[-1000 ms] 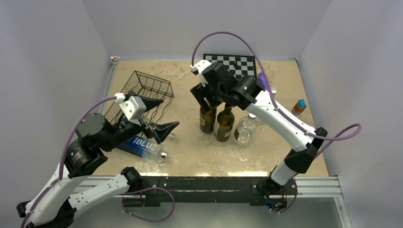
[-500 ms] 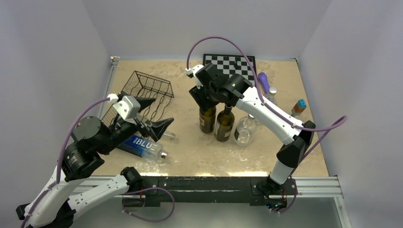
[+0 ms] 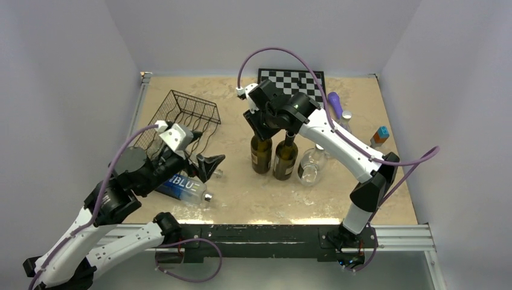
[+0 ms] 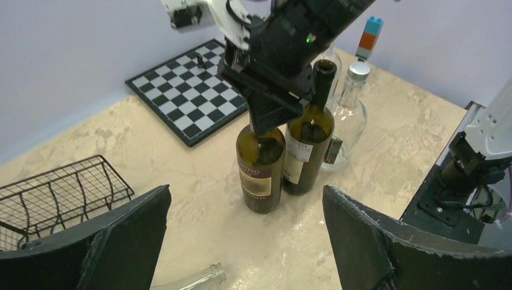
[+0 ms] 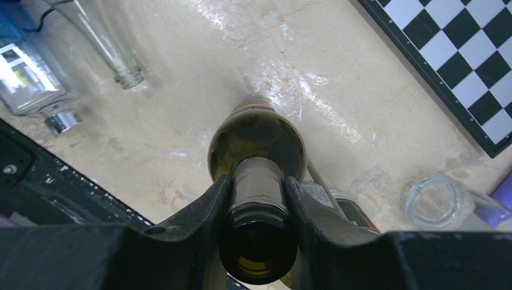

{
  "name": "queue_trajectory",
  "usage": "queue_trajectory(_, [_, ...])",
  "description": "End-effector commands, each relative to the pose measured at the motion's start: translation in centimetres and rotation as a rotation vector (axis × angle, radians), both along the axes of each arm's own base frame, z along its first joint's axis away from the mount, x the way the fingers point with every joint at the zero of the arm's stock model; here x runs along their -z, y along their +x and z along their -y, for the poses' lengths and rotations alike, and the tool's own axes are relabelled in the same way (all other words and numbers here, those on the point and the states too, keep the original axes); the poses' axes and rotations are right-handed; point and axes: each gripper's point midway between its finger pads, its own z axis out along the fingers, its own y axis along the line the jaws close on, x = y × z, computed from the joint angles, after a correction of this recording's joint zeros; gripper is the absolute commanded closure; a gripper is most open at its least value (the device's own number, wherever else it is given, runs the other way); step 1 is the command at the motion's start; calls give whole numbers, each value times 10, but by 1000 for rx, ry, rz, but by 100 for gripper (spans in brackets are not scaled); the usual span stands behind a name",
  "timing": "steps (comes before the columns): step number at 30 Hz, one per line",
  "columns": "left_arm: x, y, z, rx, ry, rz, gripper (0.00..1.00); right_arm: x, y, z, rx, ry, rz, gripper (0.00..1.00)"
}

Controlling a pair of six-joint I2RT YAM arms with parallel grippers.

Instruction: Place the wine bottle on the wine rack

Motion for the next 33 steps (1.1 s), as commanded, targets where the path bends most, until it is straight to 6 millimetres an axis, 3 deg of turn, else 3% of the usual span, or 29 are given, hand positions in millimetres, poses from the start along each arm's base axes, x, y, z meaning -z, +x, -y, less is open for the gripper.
queue_trajectory(1, [32,10,14,3,23,-73,1,-81,-18,-10,-82,217,80,100])
queue_trajectory(6, [66,5,43,103,-13,-155,1,-128,-52,-15,-188,362,48,100])
queue_trajectory(10, [81,1,58,166,-59,-184,1,-153,-78,-13,-244,462,18,100])
queue_trajectory(17, [95,5,53,145,-11,-158,1,-189,-120,-8,-324,611,-51,100])
queue_trajectory(19, [93,-7,58,226,-16,-132,1,-198,-130,-9,-344,663,-77,100])
queue_trajectory(23, [92,-23,69,338,-35,-127,1,-210,-144,-10,-377,730,-110,100])
queue_trajectory(33, [105,-33,78,417,4,-182,1,-218,-153,-14,-404,787,-139,100])
